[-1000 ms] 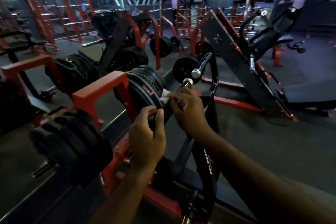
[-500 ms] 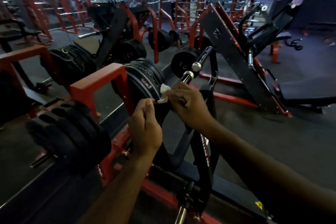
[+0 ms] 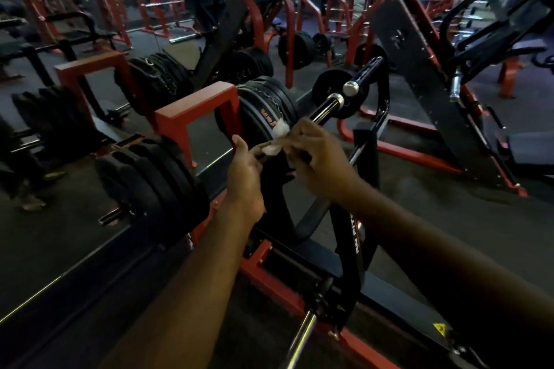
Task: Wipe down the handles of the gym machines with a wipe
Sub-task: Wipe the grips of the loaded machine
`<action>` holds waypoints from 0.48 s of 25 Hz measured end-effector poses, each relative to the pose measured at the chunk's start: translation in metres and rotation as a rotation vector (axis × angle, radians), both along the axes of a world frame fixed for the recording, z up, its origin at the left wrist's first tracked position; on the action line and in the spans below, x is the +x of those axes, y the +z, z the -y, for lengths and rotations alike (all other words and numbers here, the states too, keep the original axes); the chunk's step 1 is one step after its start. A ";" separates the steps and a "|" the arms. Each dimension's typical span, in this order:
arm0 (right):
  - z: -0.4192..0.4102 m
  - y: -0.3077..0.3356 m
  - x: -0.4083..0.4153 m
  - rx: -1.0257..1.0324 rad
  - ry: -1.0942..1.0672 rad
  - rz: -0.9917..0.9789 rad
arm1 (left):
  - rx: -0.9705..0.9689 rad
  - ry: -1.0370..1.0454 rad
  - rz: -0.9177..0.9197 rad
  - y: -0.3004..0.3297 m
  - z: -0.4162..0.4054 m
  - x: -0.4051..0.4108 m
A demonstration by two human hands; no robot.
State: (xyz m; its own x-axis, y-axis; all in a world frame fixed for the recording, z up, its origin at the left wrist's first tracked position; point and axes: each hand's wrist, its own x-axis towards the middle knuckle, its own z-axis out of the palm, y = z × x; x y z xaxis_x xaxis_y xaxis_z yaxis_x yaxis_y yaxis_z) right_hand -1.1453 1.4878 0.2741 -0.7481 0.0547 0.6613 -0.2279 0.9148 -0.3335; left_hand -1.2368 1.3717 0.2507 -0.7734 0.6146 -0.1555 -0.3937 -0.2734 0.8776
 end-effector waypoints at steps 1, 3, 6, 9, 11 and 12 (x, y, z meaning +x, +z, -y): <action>-0.014 0.007 -0.007 -0.018 -0.079 0.019 | -0.001 -0.020 -0.016 -0.001 0.000 0.000; -0.038 0.017 -0.022 -0.099 -0.236 0.019 | -0.019 -0.058 -0.063 -0.002 0.001 0.004; -0.011 0.006 -0.017 -0.072 -0.152 -0.013 | 0.006 -0.086 -0.042 -0.010 0.005 0.005; 0.027 -0.020 0.013 0.113 0.142 0.006 | 0.061 -0.095 0.081 -0.017 0.016 0.005; 0.020 -0.017 0.010 0.201 0.105 0.005 | 0.097 -0.098 0.102 -0.022 0.018 0.005; 0.011 -0.010 0.002 0.164 0.032 -0.018 | 0.111 -0.116 0.082 -0.024 0.018 0.007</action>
State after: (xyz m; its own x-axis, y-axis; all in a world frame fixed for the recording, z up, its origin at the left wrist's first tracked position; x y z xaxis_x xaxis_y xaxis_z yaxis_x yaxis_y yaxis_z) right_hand -1.1436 1.4764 0.2637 -0.7355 -0.0788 0.6730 -0.2627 0.9487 -0.1761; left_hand -1.2296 1.3536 0.2271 -0.6839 0.7158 -0.1411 -0.4969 -0.3154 0.8085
